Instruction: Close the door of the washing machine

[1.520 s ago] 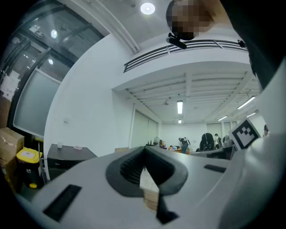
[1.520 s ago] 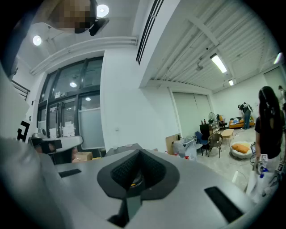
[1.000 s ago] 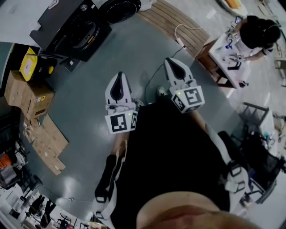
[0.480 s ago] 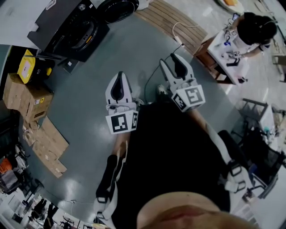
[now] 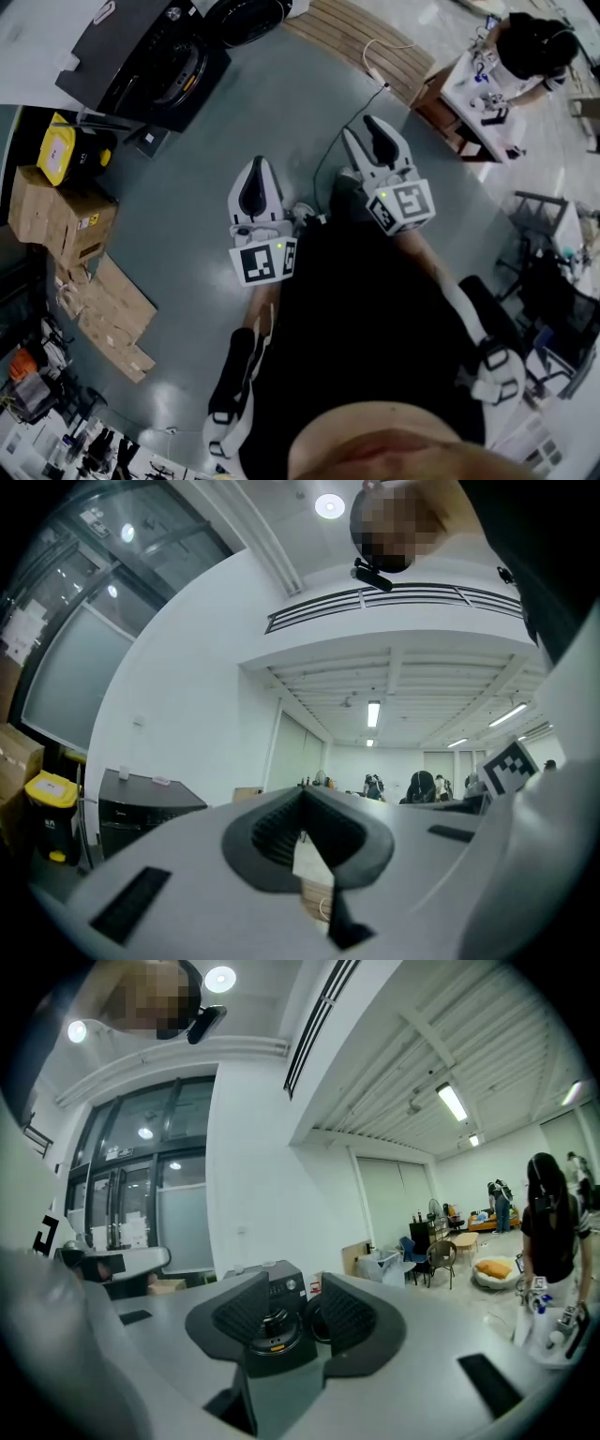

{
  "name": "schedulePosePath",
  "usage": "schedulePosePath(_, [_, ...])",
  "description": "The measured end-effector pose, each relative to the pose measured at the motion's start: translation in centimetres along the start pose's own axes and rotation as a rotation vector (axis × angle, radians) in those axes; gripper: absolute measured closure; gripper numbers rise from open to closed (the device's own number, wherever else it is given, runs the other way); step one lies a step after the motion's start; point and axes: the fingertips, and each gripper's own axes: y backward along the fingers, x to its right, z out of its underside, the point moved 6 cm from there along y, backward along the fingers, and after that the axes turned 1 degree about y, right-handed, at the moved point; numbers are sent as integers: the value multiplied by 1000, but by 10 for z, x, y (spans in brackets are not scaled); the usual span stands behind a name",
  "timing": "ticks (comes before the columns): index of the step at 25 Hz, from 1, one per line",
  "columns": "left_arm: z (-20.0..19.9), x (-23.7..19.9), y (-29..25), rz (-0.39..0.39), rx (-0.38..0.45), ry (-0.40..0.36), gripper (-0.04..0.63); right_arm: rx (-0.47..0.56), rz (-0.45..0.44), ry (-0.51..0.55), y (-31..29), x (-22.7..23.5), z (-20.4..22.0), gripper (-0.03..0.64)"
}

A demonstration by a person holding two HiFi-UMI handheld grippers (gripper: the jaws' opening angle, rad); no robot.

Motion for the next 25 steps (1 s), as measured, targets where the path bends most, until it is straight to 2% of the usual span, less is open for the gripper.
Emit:
schedulePosePath(6, [4, -15, -14, -11, -32, 12, 591, -17, -10, -4, -21, 1, 2, 451])
schedulePosePath(10, [5, -24, -43, -9, -43, 10, 591, -12, -23, -3, -51, 13, 0, 449])
schedulePosePath(19, [-2, -36, -172, -32, -47, -15, 591, 8, -63, -16, -156, 85, -23, 449])
schedulePosePath(25, [-22, -31, -256, -22, -35, -47, 591, 22, -88, -4, -213, 136, -47, 451])
